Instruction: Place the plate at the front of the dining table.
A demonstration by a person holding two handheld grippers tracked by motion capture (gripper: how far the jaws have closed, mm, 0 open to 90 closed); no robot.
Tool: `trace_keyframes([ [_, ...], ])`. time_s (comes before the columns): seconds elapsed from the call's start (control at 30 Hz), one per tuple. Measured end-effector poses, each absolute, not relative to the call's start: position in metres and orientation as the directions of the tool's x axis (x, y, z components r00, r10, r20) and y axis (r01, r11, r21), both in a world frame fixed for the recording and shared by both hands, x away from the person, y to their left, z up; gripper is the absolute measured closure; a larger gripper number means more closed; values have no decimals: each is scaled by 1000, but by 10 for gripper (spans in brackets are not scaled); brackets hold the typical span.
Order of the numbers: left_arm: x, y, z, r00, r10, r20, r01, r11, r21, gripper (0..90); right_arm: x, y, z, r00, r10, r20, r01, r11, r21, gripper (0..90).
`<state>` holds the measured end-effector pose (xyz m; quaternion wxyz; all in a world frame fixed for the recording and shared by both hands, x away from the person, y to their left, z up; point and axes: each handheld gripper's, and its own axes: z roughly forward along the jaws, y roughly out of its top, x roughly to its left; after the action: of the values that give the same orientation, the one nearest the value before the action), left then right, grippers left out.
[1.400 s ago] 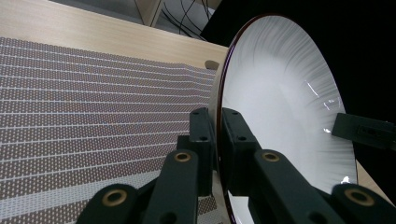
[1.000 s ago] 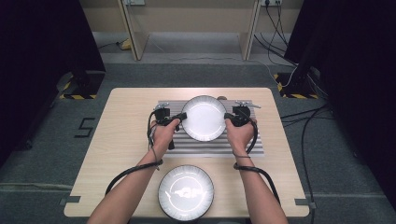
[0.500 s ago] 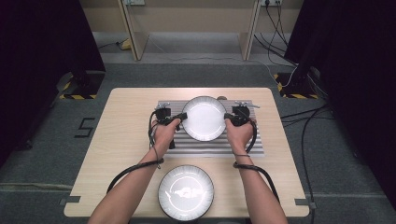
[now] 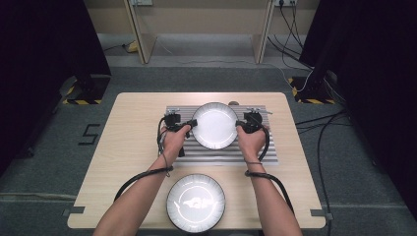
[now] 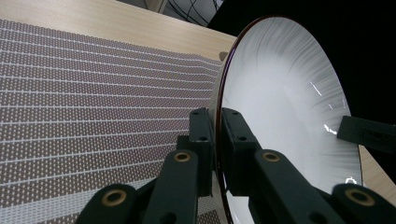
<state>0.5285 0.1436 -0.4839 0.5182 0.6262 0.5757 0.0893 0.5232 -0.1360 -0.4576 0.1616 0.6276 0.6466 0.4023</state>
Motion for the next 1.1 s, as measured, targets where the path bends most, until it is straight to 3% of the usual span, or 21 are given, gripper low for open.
trace_keyframes([
  [1.1, 533, 141, -497, 283, 841, -460, 667, 172, 725, 827, 529, -133, -477, -141, 944, 299, 718, -110, 687, 857],
])
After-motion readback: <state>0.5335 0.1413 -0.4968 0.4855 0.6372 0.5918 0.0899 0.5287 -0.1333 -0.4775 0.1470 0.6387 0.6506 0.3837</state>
